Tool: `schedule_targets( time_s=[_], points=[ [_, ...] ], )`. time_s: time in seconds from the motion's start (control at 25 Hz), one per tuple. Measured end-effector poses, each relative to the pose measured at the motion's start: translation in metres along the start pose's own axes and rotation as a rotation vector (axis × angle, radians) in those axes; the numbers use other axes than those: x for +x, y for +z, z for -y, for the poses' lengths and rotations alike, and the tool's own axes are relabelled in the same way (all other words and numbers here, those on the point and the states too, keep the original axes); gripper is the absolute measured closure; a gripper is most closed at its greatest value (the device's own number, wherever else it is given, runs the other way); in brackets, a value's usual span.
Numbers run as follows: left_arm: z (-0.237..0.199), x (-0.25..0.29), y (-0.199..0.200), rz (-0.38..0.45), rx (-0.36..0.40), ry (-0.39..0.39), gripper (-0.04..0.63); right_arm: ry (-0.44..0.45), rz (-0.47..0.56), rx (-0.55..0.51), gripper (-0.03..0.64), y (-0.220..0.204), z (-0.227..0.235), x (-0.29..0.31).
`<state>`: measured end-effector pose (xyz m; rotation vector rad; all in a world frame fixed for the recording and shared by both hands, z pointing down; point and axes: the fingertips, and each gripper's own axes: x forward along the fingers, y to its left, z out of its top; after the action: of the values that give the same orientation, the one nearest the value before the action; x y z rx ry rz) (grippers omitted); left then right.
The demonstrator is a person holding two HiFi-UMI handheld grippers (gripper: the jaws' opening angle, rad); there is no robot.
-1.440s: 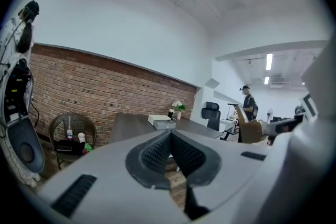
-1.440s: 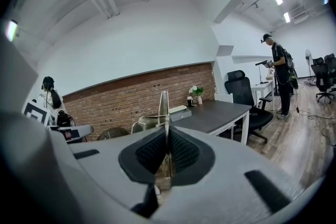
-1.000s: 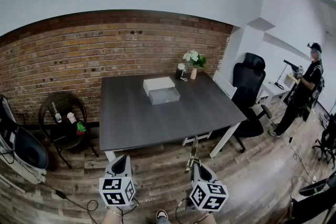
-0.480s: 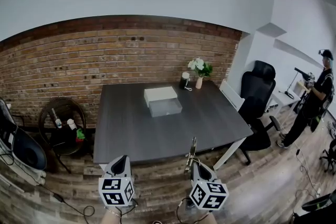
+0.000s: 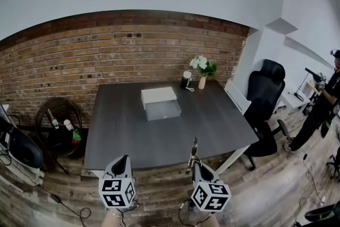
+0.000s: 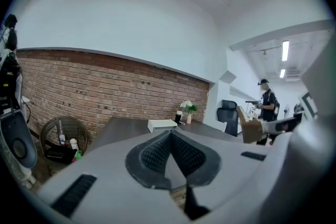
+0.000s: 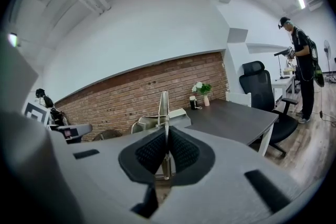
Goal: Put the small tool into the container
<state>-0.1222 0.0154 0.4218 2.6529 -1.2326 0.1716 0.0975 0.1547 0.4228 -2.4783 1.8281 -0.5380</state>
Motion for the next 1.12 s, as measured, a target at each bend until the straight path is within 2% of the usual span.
schedule_targets(
  time_s=[0.44, 0.68, 1.12],
  points=[
    [0.004, 0.071, -0.003, -0.036, 0.034, 0.022, 0.600, 0.028, -0.040, 0.028, 0.612, 0.005, 0.028, 0.067],
    [-0.003, 0.140, 0.000, -0.040, 0.035, 0.027, 0.600, 0.043, -0.040, 0.019, 0.612, 0.018, 0.042, 0.123],
    [-0.014, 0.270, 0.031, -0.036, 0.019, 0.045, 0.600, 0.083, -0.068, -0.014, 0.612, 0.066, 0.070, 0.248]
  ],
)
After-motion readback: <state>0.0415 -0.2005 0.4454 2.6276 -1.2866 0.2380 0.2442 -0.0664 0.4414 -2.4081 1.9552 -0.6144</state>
